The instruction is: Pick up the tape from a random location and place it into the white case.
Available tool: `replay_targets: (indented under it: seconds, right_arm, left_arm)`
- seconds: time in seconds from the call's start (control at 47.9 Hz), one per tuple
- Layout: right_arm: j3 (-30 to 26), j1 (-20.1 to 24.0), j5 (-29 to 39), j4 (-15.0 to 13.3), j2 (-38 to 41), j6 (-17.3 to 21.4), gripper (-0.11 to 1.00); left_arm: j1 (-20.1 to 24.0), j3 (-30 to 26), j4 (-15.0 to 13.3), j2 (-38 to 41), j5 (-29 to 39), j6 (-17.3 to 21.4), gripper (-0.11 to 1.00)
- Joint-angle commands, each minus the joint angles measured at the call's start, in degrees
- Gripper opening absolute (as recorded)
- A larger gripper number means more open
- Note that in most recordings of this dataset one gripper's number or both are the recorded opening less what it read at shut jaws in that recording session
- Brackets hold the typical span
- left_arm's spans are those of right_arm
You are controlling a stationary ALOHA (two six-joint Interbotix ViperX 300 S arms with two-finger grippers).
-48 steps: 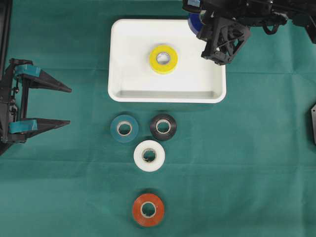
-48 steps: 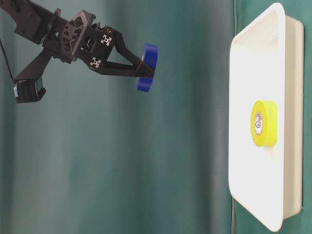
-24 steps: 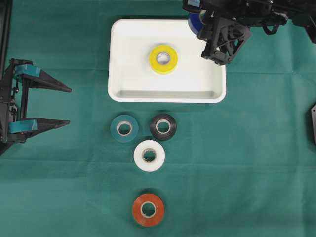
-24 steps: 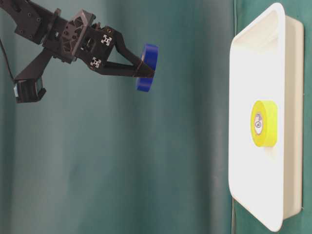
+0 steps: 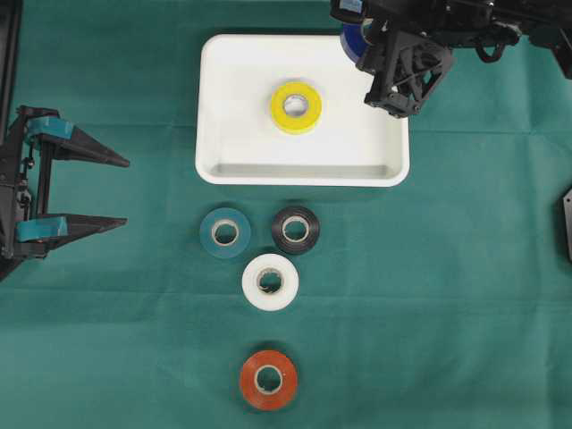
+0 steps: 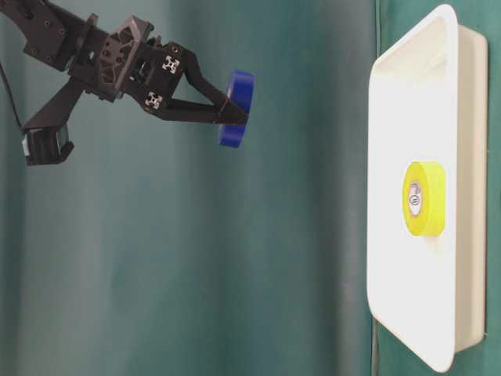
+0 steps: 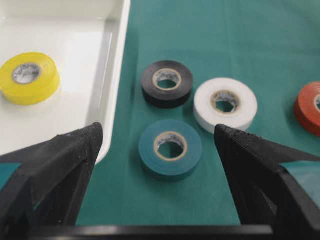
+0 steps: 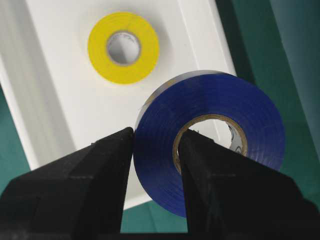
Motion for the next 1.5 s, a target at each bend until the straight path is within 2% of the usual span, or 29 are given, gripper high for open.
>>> replay_targets:
  seconds: [0.0, 0.48, 0.793, 1.482]
  right_arm:
    - [-0.7, -0.09, -0.44, -0.09, -0.62, 0.18, 0.32]
    - [-0.7, -0.09, -0.44, -0.18, -0.09, 0.18, 0.32]
    - [0.09, -0.09, -1.93, -0.09, 3.43, 0.35, 0.32]
    - [9.93, -0.35, -20.39, 0.0, 14.33, 1.32, 0.32]
  left_arm:
    - [0.18, -1.05, -0.09, 0.26, -0.26, 0.09, 0.98]
    - [0.18, -1.05, -0.09, 0.18, -0.26, 0.09, 0.98]
    - [0.18, -1.05, -0.09, 0.18, -0.26, 0.09, 0.98]
    - [0.18, -1.05, -0.09, 0.18, -0.44, 0.09, 0.98]
